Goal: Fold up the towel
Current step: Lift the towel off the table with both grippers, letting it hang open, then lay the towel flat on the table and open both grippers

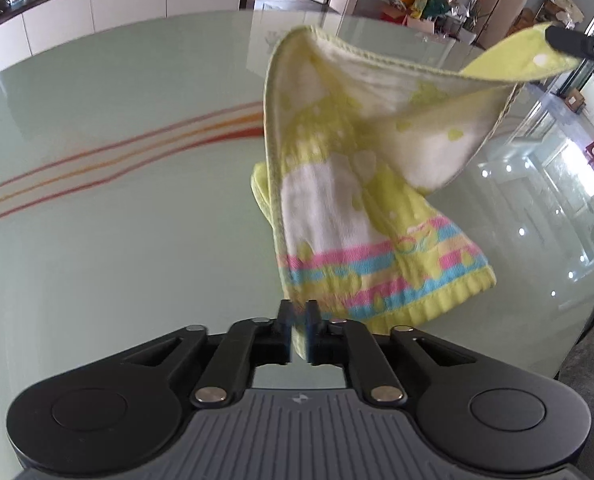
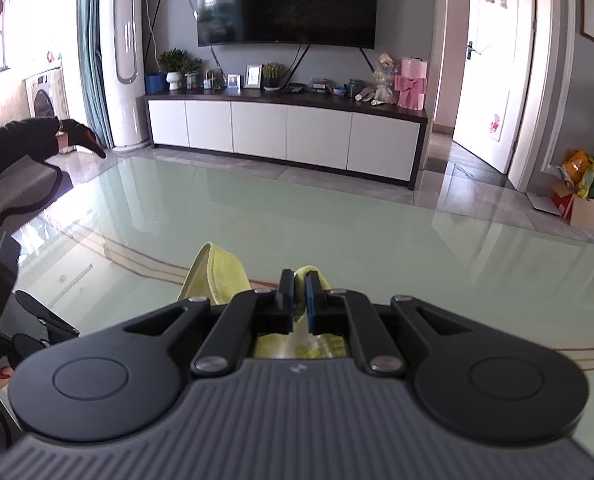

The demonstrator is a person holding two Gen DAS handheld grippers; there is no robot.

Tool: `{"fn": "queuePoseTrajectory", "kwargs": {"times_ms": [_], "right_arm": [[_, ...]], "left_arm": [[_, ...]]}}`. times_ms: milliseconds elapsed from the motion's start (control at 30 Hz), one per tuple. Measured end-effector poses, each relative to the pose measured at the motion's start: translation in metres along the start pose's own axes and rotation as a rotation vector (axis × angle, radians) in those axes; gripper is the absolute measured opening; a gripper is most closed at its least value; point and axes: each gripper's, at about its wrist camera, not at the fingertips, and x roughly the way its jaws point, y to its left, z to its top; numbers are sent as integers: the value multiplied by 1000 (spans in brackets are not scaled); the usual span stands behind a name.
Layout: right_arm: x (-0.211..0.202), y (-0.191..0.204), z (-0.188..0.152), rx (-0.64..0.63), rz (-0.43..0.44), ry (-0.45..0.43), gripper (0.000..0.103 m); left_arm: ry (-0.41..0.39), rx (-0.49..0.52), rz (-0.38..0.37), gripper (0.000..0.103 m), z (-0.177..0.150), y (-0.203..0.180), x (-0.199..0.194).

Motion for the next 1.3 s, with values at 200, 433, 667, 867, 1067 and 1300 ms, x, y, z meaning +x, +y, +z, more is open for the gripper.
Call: {"fn": "queuePoseTrajectory", "kwargs": {"times_ms": [200,433,667,867,1067,1300], "right_arm": [[1,-5,-6,-9,-14,30,6],[-2,-8,-16,-17,-27,59,6],[-5,-13,-23,-9,-45,72,6],[-9,-16,-19,7,-50,53,6],[-8,-20,-2,16,-57,0,6],[6,-29,23,10,-94,-28,6]], "left_arm": [[-25,24,47,63,-2,-14,8],[-47,86,116,38,1,-33,12],[-48,78,128,7,9,-29,6],[-81,90,141,3,15,-14,-13],[-162,94,254,3,37,22,-51],[-244,107,435,3,70,71,-99]]}}
